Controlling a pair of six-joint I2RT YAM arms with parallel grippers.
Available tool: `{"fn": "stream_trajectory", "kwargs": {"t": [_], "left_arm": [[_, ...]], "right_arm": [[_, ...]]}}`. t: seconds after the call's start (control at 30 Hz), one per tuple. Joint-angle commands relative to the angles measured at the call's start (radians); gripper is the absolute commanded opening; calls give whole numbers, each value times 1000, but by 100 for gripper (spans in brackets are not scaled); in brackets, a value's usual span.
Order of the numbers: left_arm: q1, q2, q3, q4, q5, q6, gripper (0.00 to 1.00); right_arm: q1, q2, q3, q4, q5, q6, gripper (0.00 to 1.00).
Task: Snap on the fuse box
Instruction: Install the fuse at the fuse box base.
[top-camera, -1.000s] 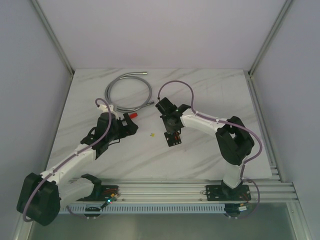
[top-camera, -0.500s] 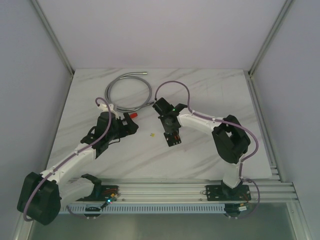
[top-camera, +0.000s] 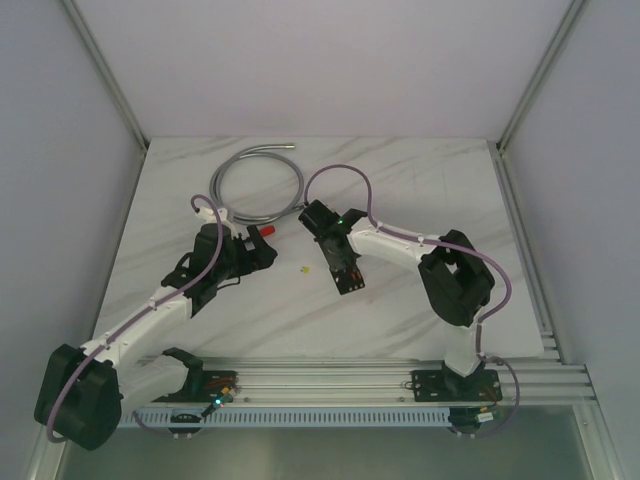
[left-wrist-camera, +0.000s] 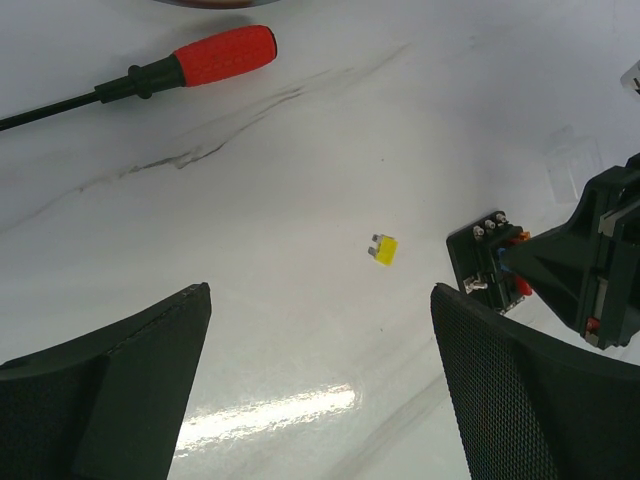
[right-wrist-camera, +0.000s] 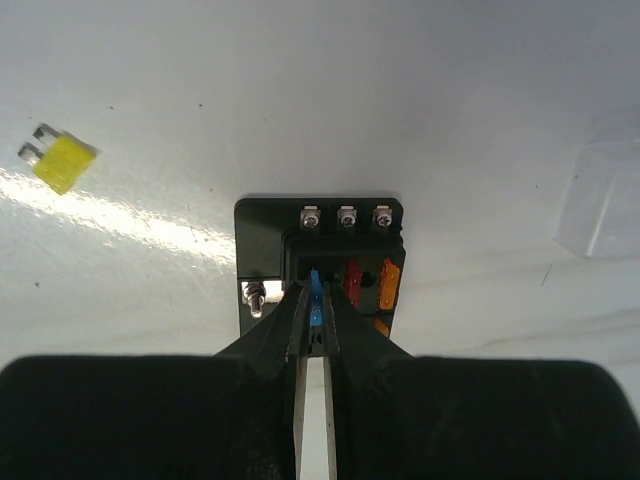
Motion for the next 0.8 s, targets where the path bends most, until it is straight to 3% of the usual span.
{"fn": "stream_trajectory", "kwargs": {"t": [0.0,0.5,0.77], "left_arm": [[5,-3,29,-9,15,4,100],[5,-10,28,-16,15,2,100],[5,-11,30,-17,22,1,100]], "right_arm": [[6,18,35,-59,32,-9,0],[16,140,-38,-25,18,19,0],[5,104,-157,18,8,40,0]]}}
